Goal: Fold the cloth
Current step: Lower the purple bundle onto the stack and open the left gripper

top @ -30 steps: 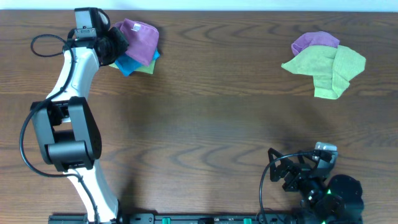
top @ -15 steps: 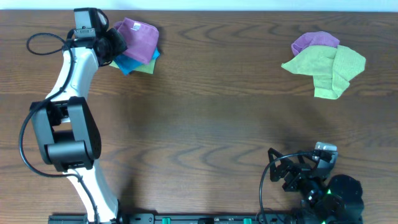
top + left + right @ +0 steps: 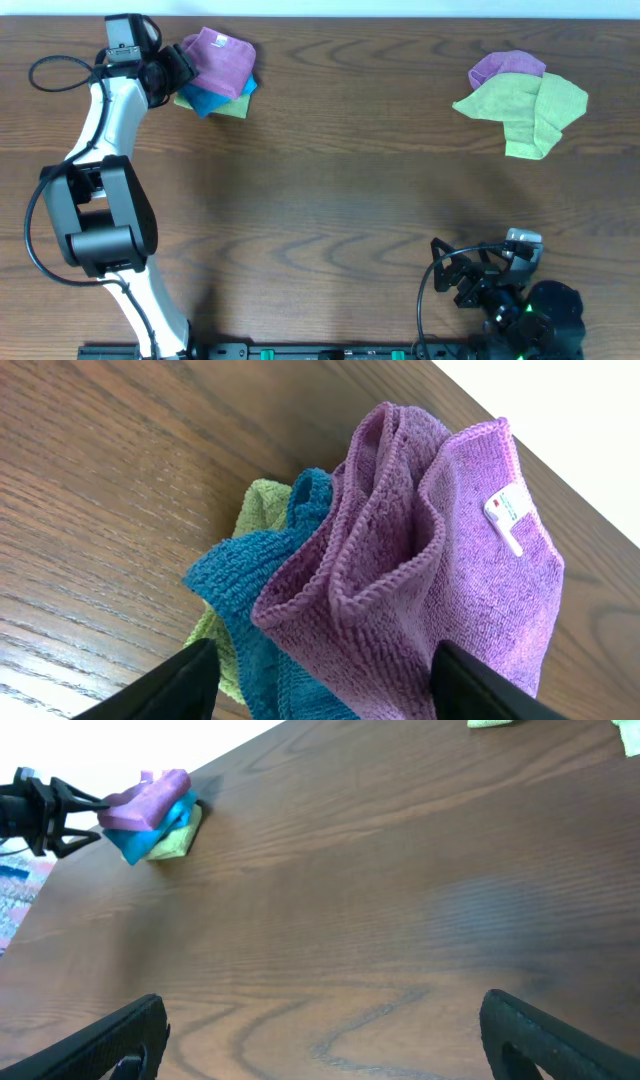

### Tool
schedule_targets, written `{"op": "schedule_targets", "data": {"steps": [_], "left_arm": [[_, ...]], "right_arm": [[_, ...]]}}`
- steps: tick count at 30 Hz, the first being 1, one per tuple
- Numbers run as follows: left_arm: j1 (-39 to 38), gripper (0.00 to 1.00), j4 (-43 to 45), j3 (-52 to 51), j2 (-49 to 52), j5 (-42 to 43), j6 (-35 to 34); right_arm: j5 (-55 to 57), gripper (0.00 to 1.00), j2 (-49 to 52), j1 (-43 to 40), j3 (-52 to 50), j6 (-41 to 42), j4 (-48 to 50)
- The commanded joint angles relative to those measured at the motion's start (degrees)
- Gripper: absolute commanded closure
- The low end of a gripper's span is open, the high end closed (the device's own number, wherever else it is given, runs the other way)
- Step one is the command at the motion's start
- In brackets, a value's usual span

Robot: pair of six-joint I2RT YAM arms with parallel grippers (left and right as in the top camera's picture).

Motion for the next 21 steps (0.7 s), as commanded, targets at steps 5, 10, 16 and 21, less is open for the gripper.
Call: {"op": "schedule_targets", "data": {"steps": [5, 10, 16, 21], "left_arm": [[0.48, 0.32, -0.33, 1.99, -3.67, -0.83, 2.21], [0.48, 0.33, -0.28, 1.97, -6.8, -1.07, 2.69], [0.48, 0.4, 0.04, 1.97, -10.67, -2.45, 2.89], [-0.33, 0.54, 3.85, 1.99, -11.17, 0.72, -1.29]], "right_arm": [[0.17, 0.01, -0.35, -0.35, -0.11, 0.98, -0.04], [0.17, 0.01, -0.35, -0.35, -0.11, 0.98, -0.04], [0.17, 0.01, -0.35, -0.35, -0.11, 0.96, -0.07], [0.17, 0.01, -0.35, -0.35, -0.11, 0.98, -0.04]]}}
